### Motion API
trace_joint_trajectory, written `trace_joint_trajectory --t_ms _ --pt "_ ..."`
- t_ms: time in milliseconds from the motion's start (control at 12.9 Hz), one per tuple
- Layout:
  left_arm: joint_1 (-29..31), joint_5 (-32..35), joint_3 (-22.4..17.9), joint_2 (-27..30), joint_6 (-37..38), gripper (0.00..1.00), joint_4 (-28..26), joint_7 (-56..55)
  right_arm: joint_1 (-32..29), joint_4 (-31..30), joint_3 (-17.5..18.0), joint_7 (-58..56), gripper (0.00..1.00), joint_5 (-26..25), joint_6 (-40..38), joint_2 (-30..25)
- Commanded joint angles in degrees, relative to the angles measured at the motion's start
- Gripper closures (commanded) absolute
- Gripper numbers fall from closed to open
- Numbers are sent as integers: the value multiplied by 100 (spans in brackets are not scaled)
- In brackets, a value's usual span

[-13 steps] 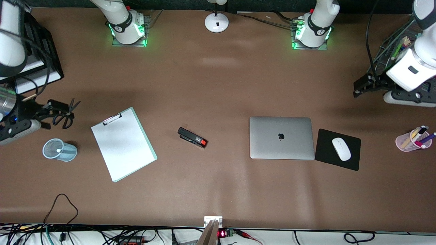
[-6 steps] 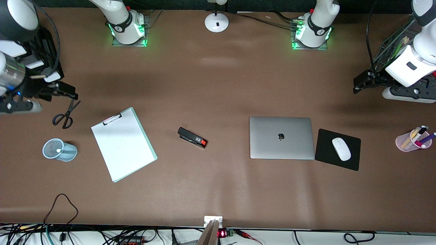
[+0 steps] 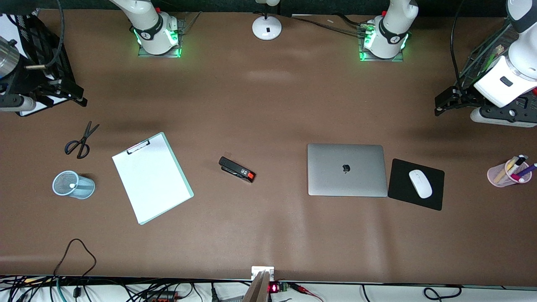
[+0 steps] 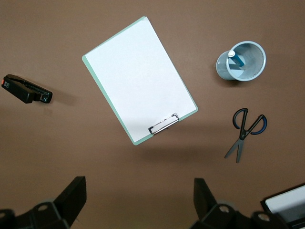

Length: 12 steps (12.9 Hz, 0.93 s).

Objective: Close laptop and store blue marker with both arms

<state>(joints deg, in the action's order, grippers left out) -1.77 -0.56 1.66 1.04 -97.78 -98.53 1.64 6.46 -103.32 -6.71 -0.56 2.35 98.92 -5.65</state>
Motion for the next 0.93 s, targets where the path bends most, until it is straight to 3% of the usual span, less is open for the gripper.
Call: trace_joint_trajectory --t_ms 0,388,543,853 --pt "10 13 -52 19 -31 0 -26 153 22 -425 29 117 0 -111 206 -393" --pt "10 13 -34 19 -31 0 -26 144 40 -364 55 318 0 -340 180 -384" --pt "10 13 -34 19 -22 0 -17 144 40 -346 292 573 0 -454 163 -375" --pt "10 13 -34 19 -22 0 -17 144 31 -241 390 592 0 -446 136 -349"
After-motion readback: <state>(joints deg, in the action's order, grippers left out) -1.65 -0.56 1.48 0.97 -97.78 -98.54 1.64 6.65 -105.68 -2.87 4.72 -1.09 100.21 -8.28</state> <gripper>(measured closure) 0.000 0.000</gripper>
